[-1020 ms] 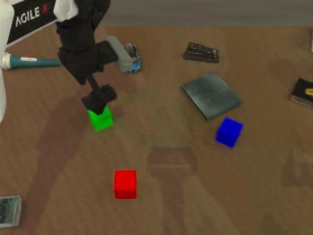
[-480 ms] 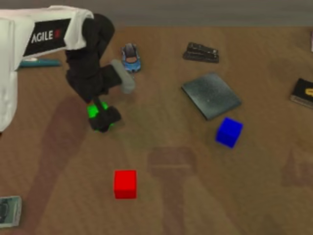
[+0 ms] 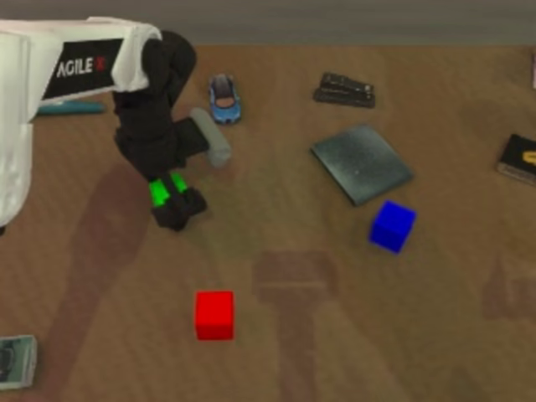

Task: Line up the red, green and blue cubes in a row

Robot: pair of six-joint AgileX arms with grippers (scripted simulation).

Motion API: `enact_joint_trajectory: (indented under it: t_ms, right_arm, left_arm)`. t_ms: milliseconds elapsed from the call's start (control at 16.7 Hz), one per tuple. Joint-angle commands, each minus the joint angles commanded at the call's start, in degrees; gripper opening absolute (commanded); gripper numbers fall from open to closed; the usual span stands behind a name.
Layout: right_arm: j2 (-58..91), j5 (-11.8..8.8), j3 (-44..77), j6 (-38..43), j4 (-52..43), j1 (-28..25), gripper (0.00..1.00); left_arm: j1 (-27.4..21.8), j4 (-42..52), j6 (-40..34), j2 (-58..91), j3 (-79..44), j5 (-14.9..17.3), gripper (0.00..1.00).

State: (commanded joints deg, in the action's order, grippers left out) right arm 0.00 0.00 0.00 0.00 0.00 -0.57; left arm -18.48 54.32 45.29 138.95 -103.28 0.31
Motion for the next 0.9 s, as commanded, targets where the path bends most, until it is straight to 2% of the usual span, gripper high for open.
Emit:
enact_joint_trajectory:
  t_ms: [600,900]
  right_arm:
    - [0.0,0.0,0.0,0.0,0.0,0.0,1.00]
    - [0.0,0.0,0.0,0.0,0.0,0.0,1.00]
  left_arm:
    - [0.0,0.0,0.0,0.0,0.0,0.0,0.02]
    - [0.0,0.0,0.0,0.0,0.0,0.0,0.00]
